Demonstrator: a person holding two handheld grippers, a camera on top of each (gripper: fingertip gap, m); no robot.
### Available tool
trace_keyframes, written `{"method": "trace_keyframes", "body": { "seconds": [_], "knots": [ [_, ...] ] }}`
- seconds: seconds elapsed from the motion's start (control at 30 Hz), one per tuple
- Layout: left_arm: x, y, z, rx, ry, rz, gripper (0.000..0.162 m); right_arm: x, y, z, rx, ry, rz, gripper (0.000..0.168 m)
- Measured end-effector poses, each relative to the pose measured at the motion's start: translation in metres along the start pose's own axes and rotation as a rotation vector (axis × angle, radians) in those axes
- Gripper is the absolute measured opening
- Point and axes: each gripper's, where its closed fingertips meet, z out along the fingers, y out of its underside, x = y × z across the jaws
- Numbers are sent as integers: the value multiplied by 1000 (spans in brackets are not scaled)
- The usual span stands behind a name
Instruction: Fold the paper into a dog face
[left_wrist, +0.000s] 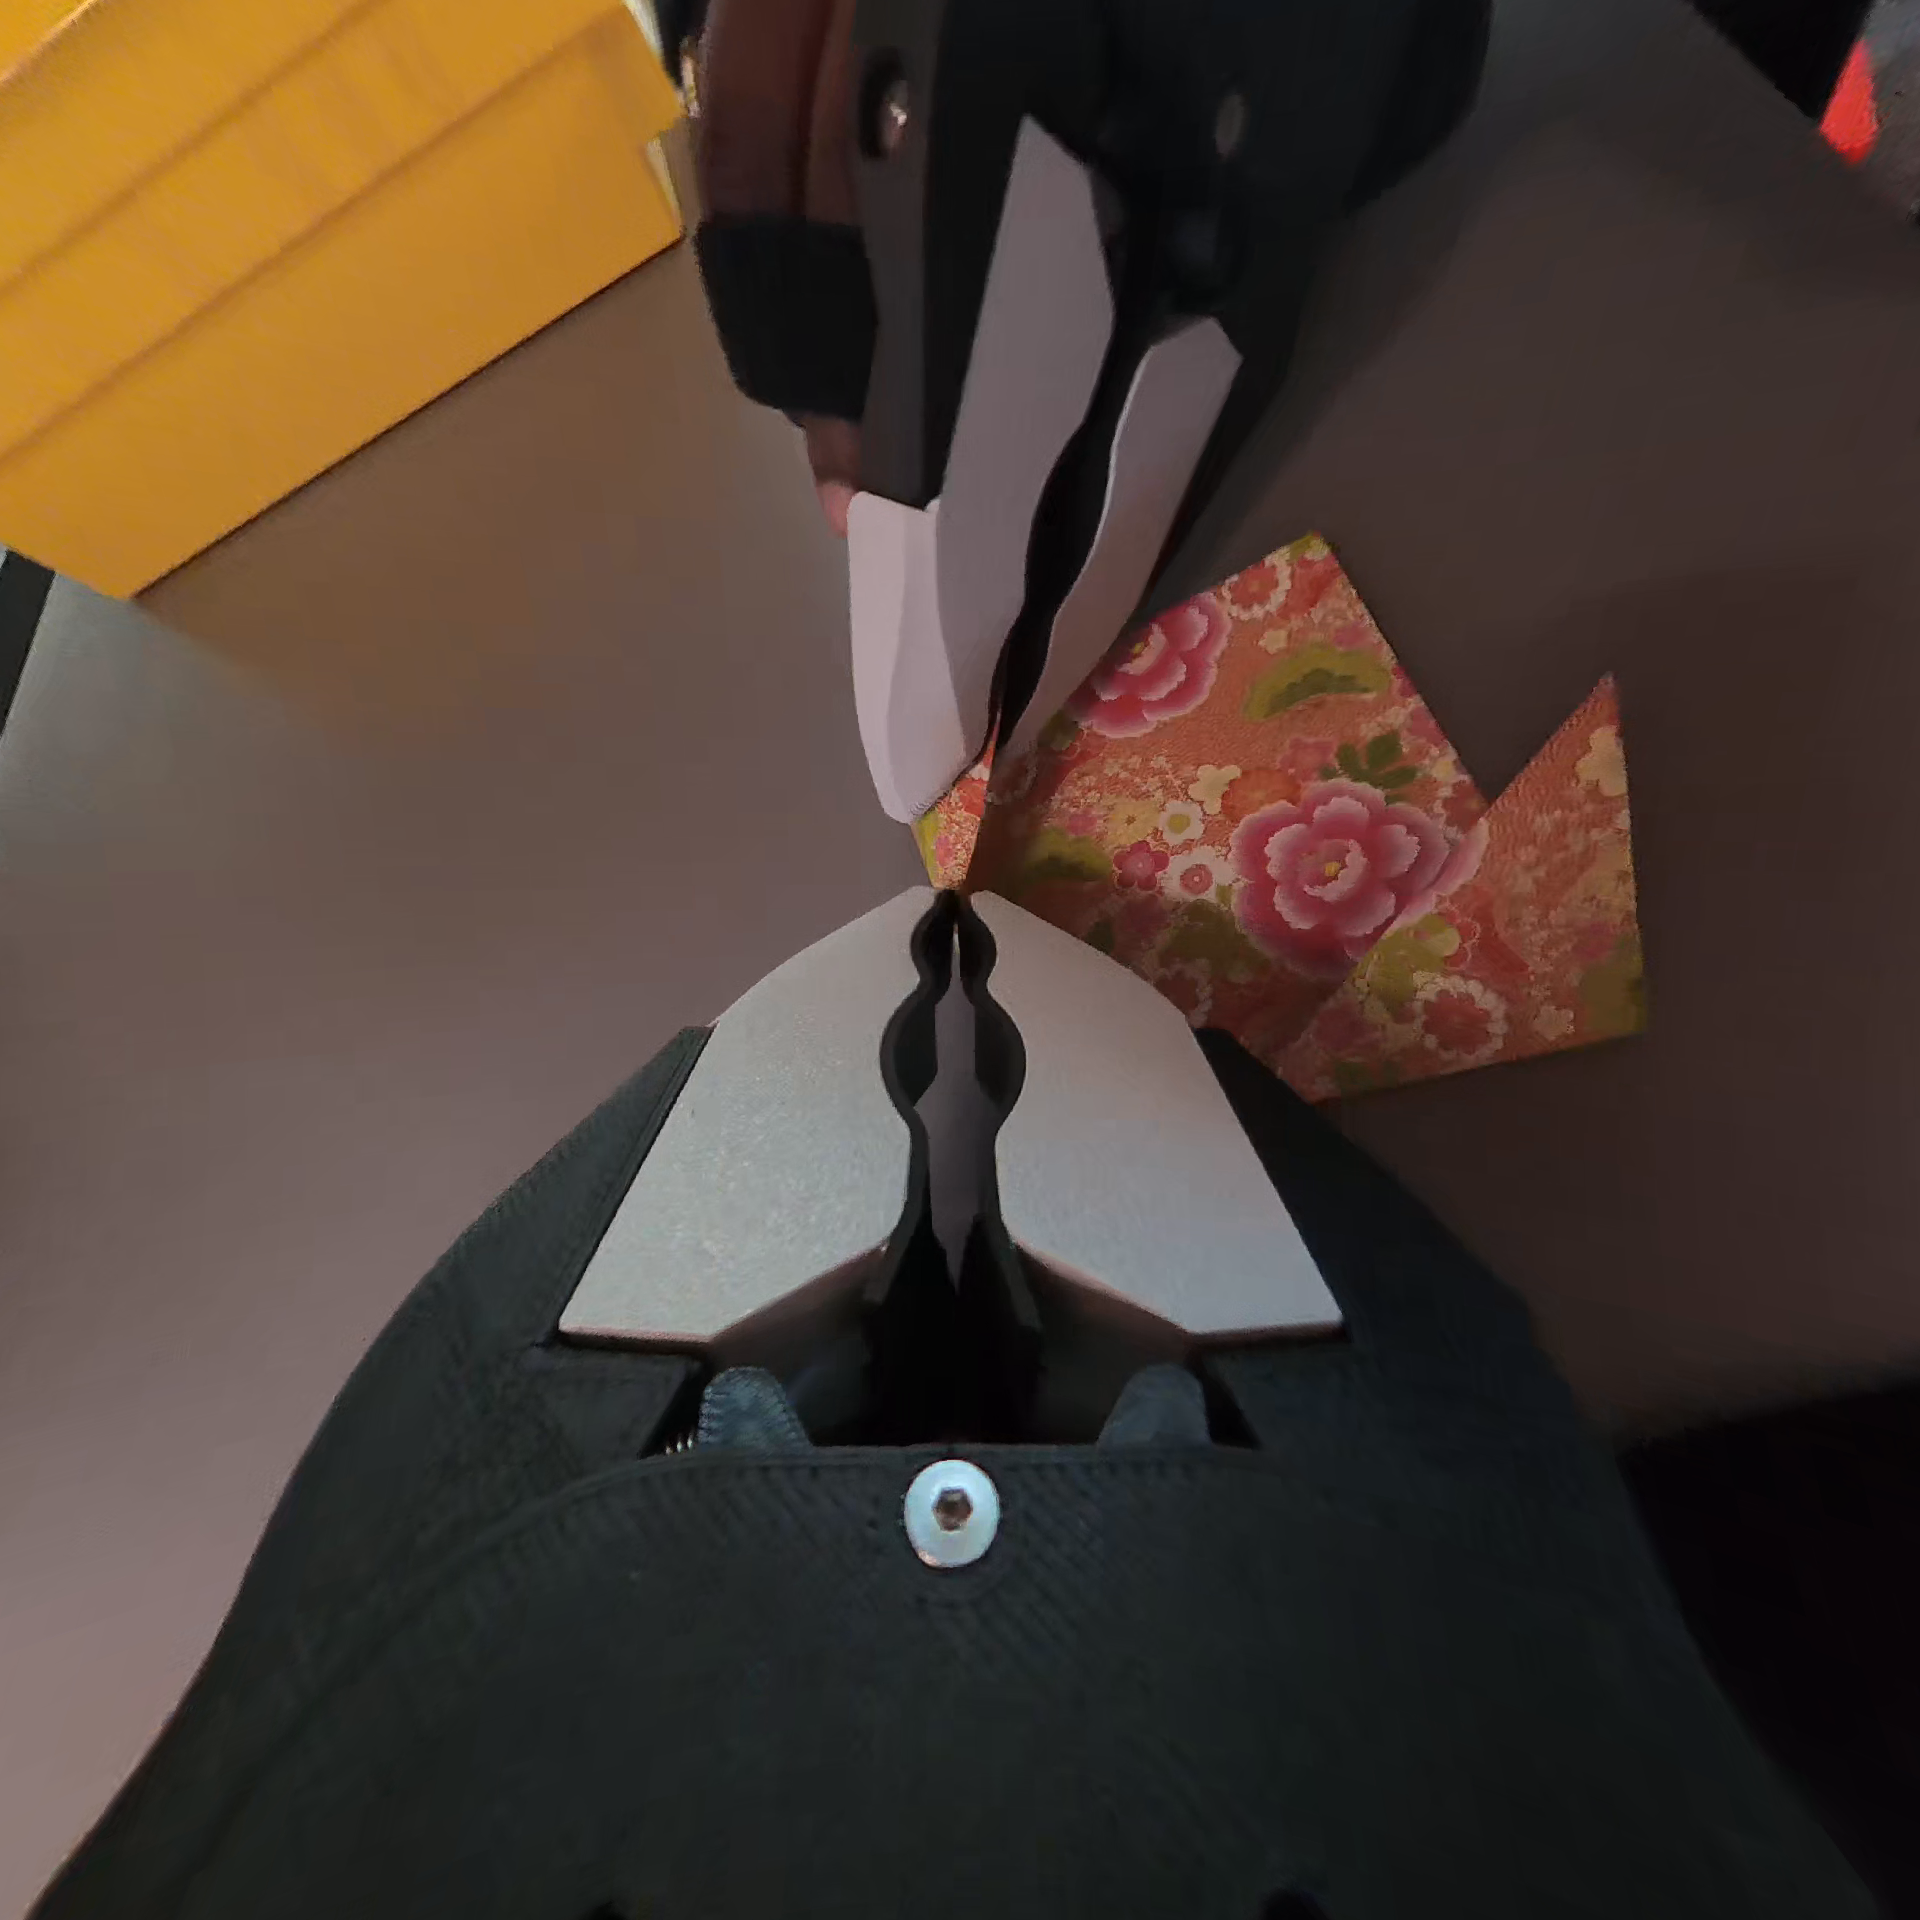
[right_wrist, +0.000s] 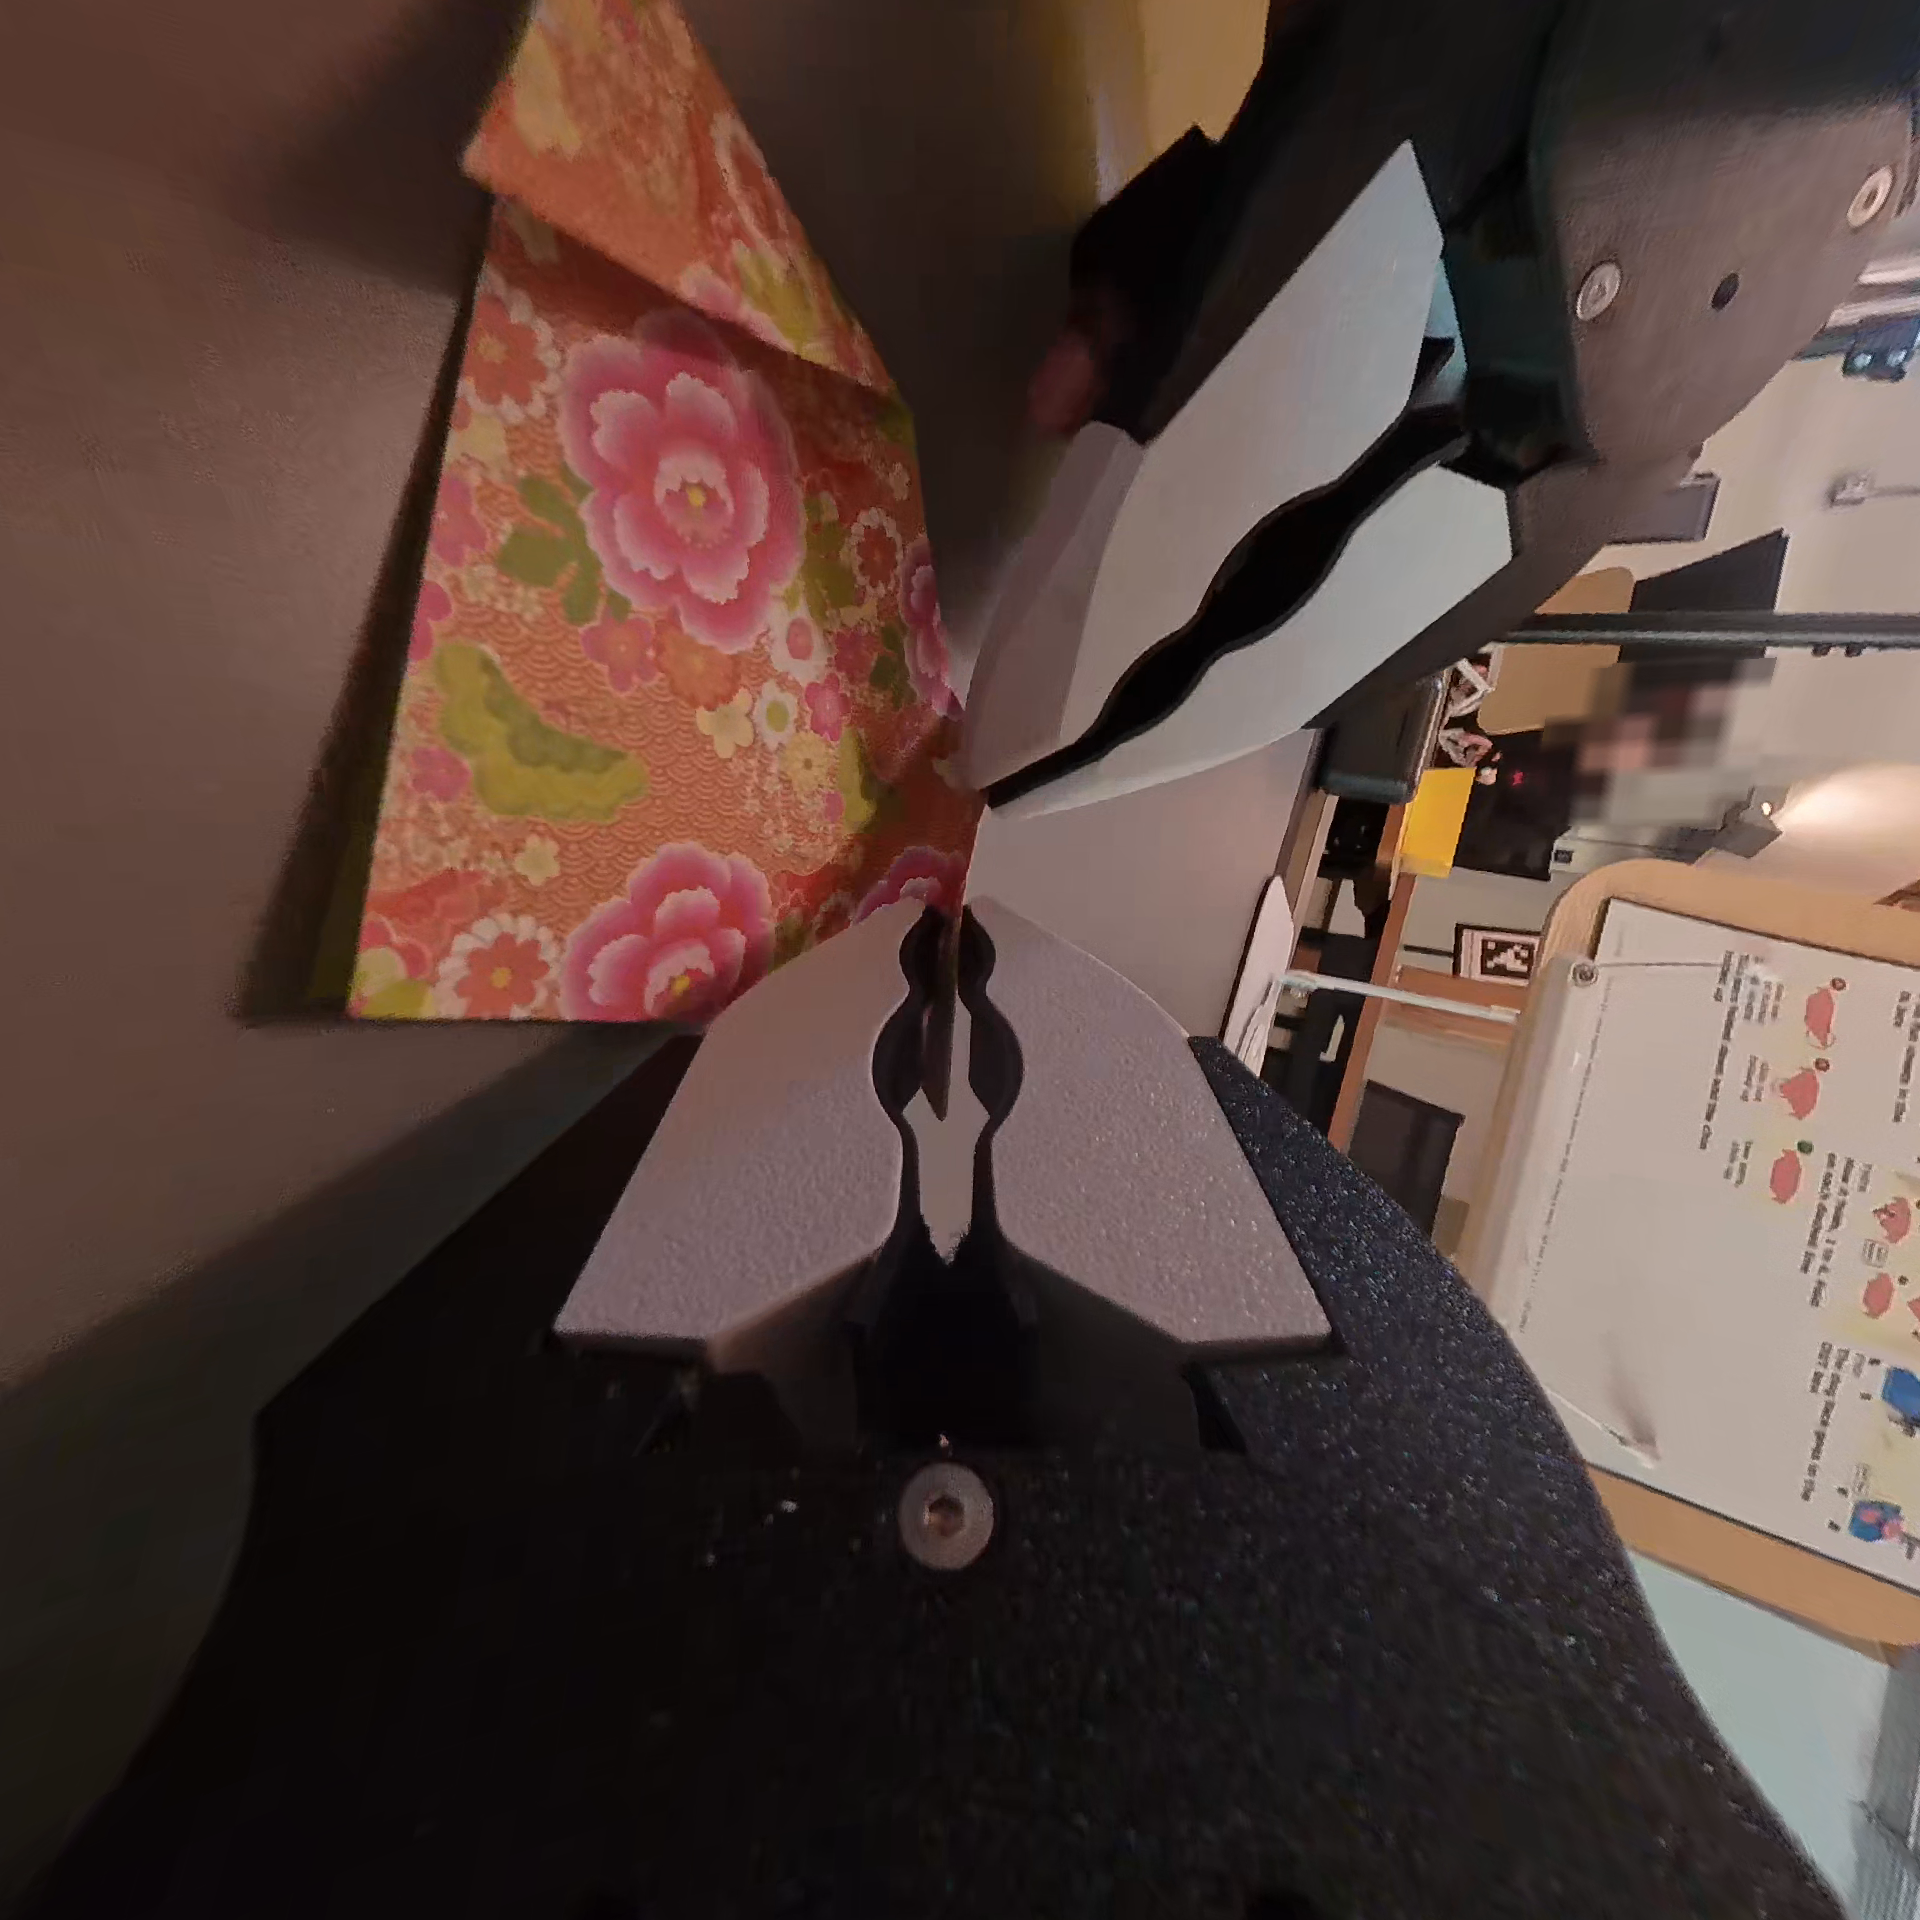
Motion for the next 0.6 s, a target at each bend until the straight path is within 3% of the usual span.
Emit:
{"method": "trace_keyframes", "body": {
  "seconds": [0.2,0.3,0.4,0.6],
  "knots": [
    [8,8,1,-56,90,32,0,-5,-7,0,37,-18,-62,3],
    [9,8,1,-47,112,18,0,-8,-5,-9,110,-86,24,12],
    [9,8,1,-44,107,19,0,-13,7,-23,184,-246,237,20],
    [10,8,1,-77,108,26,1,13,9,-34,353,-435,841,13]
  ]
}}
